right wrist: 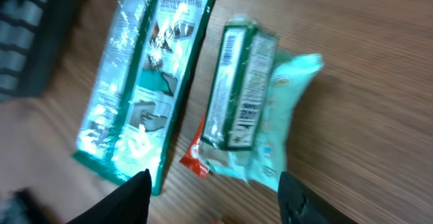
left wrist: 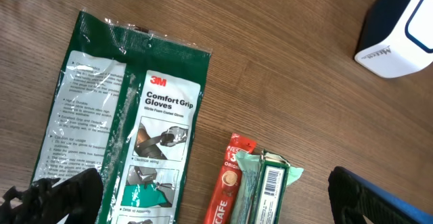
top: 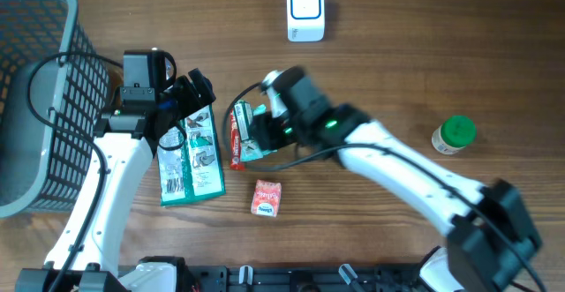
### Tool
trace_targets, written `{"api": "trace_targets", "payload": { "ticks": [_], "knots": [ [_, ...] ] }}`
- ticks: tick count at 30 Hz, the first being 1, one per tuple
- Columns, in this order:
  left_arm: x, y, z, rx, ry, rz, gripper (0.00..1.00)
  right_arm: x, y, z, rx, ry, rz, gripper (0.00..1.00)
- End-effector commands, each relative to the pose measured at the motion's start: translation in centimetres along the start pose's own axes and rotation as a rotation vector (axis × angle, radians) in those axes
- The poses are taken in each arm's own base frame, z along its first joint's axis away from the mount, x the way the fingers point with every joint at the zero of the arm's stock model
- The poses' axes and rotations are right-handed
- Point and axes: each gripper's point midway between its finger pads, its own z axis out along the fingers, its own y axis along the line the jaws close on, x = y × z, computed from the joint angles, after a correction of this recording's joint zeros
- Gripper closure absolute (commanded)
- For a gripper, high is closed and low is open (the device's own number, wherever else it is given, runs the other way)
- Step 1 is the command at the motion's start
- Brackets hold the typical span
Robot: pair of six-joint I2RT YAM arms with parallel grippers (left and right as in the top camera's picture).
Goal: Scan the item barcode
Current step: 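Grasp the green-and-white Axe Brand box with the right gripper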
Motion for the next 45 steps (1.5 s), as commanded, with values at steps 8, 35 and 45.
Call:
{"api": "trace_targets", "payload": {
  "ticks": [8,35,45],
  "knots": [
    [-0.9,-0.4,-0.7,0.005,-0.034,0.007,0.0,0.9,-1.2,8.0,0.176,-0.081,-0.119,0.38],
    [-0.9,-0.4,-0.7,0.006,-0.033,0.007,0.0,-1.5,-4.9,-1.4,0.373,-0.128,-0.109,0.73],
    [-0.9,-0.4,-0.7,0.005,-0.034,0.007,0.0,5.9,-13.2,-1.3,0.52,0.143,-0.008,0.73]
  ]
}}
